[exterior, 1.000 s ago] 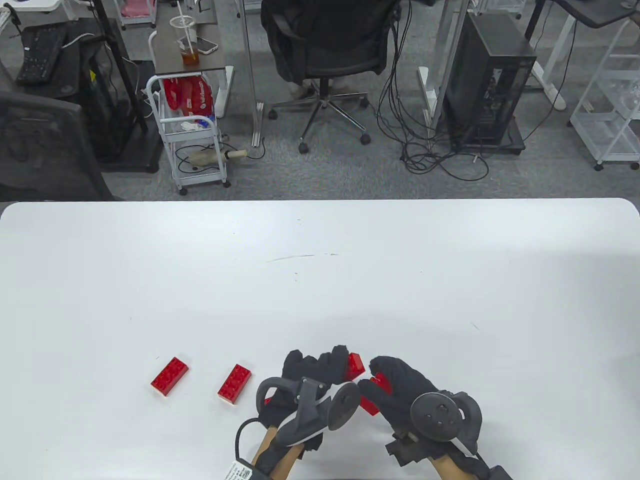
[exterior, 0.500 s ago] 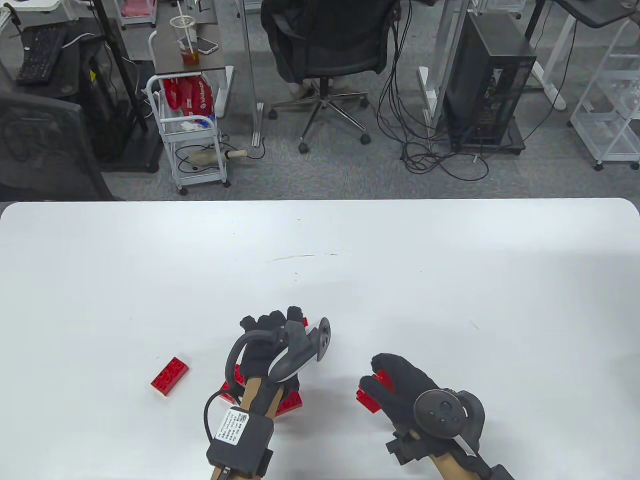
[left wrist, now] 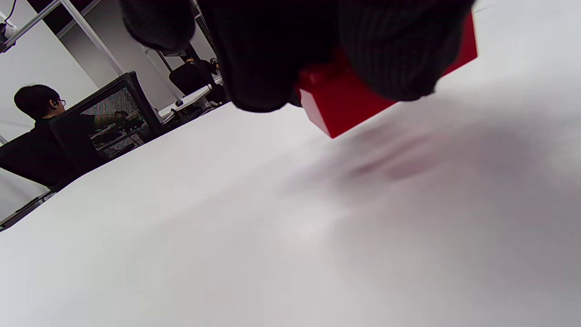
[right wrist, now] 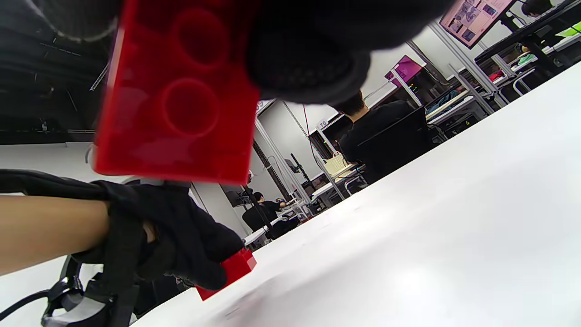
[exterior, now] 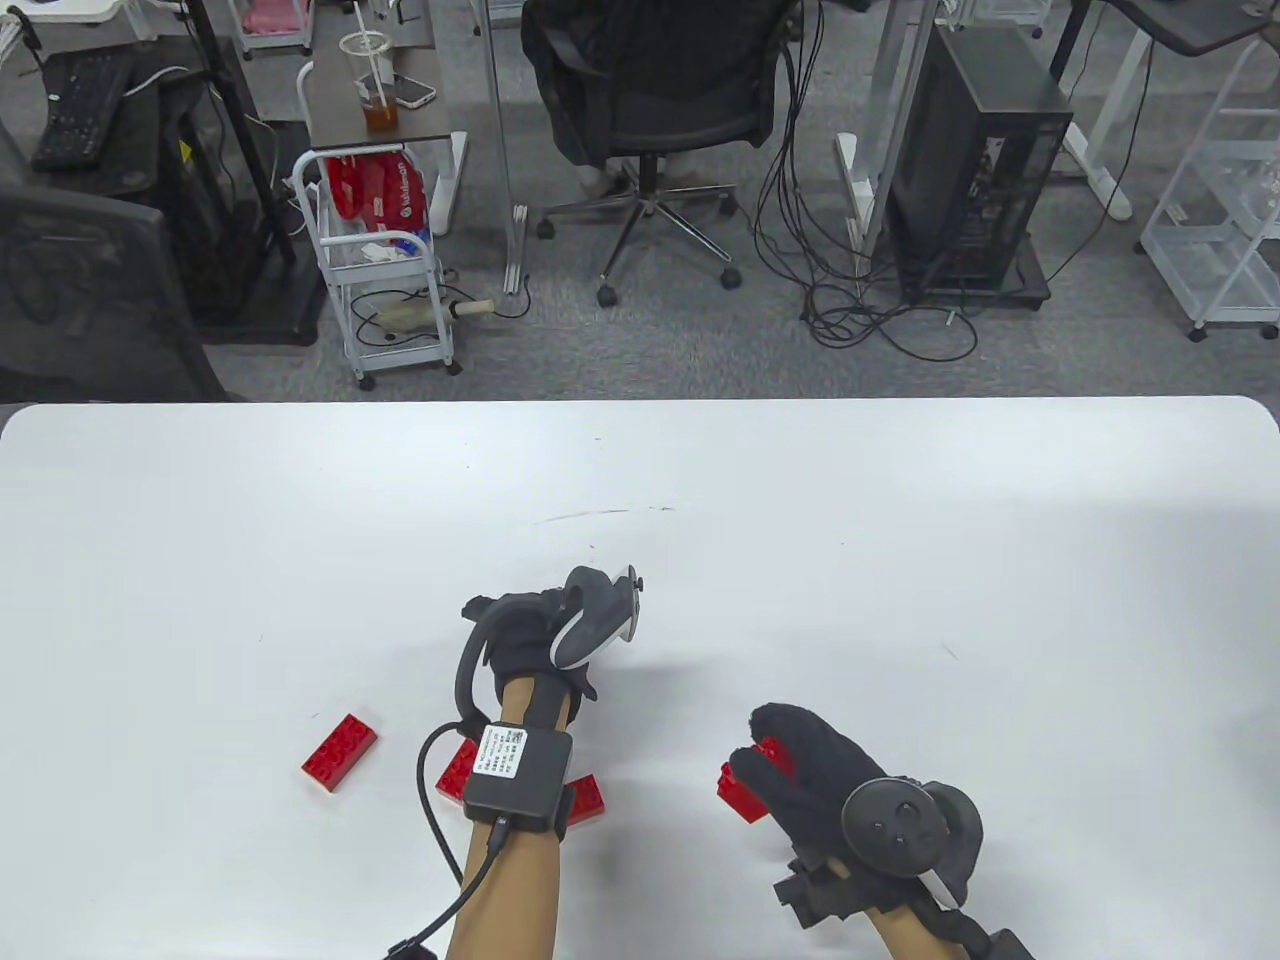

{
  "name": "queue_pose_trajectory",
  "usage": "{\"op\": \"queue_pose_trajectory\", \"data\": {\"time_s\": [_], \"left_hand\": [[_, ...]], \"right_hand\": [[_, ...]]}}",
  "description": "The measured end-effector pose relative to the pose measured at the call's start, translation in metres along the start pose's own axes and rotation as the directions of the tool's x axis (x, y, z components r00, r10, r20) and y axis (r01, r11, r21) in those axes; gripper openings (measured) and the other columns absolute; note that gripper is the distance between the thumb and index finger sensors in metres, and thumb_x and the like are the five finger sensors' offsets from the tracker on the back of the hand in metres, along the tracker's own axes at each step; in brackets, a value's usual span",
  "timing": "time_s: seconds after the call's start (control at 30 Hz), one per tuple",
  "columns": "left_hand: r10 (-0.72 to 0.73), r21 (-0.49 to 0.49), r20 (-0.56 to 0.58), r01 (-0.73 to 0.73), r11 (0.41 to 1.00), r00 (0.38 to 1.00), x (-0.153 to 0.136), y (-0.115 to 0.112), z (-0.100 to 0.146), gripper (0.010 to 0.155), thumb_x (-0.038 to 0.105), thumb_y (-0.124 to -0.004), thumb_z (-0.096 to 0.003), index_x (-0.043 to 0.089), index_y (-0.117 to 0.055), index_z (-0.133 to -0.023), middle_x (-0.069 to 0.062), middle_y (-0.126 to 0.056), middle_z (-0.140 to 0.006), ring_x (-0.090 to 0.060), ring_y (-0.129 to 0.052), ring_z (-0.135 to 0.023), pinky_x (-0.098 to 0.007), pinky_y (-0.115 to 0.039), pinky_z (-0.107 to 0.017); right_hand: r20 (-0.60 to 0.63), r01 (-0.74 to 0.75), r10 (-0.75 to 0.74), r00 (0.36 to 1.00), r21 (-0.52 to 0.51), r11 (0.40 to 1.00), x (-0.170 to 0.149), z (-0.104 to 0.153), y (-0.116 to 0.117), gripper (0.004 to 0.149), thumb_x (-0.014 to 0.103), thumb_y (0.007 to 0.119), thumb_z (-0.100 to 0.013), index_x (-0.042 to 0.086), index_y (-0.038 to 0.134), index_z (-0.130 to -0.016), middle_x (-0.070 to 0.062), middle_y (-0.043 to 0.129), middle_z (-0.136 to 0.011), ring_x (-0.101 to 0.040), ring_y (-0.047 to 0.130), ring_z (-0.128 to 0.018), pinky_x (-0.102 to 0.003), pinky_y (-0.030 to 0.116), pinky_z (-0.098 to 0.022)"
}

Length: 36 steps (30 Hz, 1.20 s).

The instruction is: Separate stacked toy bricks from each other

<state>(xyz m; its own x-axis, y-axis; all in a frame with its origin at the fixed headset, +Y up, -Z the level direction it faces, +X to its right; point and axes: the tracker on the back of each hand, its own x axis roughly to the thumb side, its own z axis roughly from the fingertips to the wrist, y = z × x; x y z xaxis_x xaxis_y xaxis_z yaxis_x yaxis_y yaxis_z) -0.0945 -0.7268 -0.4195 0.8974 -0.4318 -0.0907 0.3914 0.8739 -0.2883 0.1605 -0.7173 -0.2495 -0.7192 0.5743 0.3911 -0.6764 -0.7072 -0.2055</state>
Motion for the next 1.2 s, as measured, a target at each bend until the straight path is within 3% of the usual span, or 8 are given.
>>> {"op": "queue_pose_trajectory", "data": {"time_s": [0.3,0.4,0.57,0.8,1.0,1.2], "left_hand": [[0.011,-0.088,-0.036,-0.015,0.996,0.999,-0.008,-0.017,-0.013,0.067,0.049,-0.082,-0.0409,0.041,-0.065,-0.105,0.007,-0.085,-0.105,-0.020,-0.093,-0.091,-0.054,-0.066,-0.078],[0.007,-0.076,-0.035,-0.009,0.997,0.999,-0.008,-0.017,-0.014,0.068,0.051,-0.082,-0.0405,0.040,-0.065,-0.105,0.008,-0.085,-0.105,-0.020,-0.092,-0.091,-0.053,-0.065,-0.078],[0.000,-0.098,-0.054,-0.006,0.995,0.999,-0.015,-0.011,-0.007,0.089,0.055,-0.081,-0.0392,0.031,-0.041,-0.115,0.007,-0.075,-0.111,-0.022,-0.088,-0.095,-0.054,-0.062,-0.079],[0.066,-0.003,0.005,-0.066,0.998,0.998,-0.026,0.020,0.027,0.095,0.058,-0.079,-0.0396,0.028,-0.032,-0.117,0.002,-0.066,-0.117,-0.024,-0.084,-0.097,-0.054,-0.060,-0.080],[0.214,0.081,0.155,-0.229,0.970,0.964,-0.024,0.042,0.073,0.094,0.058,-0.078,-0.0397,0.028,-0.033,-0.117,0.001,-0.066,-0.117,-0.025,-0.085,-0.097,-0.054,-0.062,-0.079],[0.250,0.137,0.291,-0.299,0.944,0.923,-0.020,0.051,0.119,0.094,0.059,-0.077,-0.0398,0.028,-0.033,-0.117,0.001,-0.065,-0.118,-0.025,-0.085,-0.098,-0.054,-0.062,-0.079]], "right_hand": [[-0.002,0.008,-0.008,1.000,-0.008,1.000,-0.001,-0.001,-0.003,0.064,0.067,0.060,-0.049,0.020,0.073,-0.090,-0.007,0.089,-0.073,-0.018,0.097,-0.040,-0.026,0.088,-0.019],[0.000,0.006,-0.006,1.000,-0.008,1.000,0.000,0.000,-0.003,0.064,0.067,0.059,-0.049,0.020,0.073,-0.091,-0.007,0.089,-0.073,-0.018,0.097,-0.040,-0.025,0.088,-0.020],[0.007,-0.008,0.008,1.000,-0.017,1.000,0.000,0.000,-0.003,0.064,0.067,0.059,-0.049,0.021,0.072,-0.092,-0.006,0.089,-0.075,-0.018,0.097,-0.041,-0.025,0.088,-0.021],[0.003,-0.011,0.012,1.000,-0.020,1.000,0.000,0.000,-0.003,0.064,0.066,0.058,-0.050,0.022,0.071,-0.094,-0.007,0.088,-0.078,-0.019,0.097,-0.044,-0.025,0.089,-0.023],[0.004,-0.005,0.005,1.000,-0.022,1.000,0.000,0.001,-0.003,0.064,0.063,0.057,-0.051,0.020,0.068,-0.097,-0.008,0.087,-0.083,-0.022,0.097,-0.048,-0.025,0.090,-0.026],[0.010,-0.014,0.015,1.000,-0.039,0.999,0.001,0.003,-0.003,0.064,0.061,0.057,-0.051,0.019,0.066,-0.099,-0.009,0.085,-0.086,-0.025,0.096,-0.052,-0.028,0.089,-0.028]]}}
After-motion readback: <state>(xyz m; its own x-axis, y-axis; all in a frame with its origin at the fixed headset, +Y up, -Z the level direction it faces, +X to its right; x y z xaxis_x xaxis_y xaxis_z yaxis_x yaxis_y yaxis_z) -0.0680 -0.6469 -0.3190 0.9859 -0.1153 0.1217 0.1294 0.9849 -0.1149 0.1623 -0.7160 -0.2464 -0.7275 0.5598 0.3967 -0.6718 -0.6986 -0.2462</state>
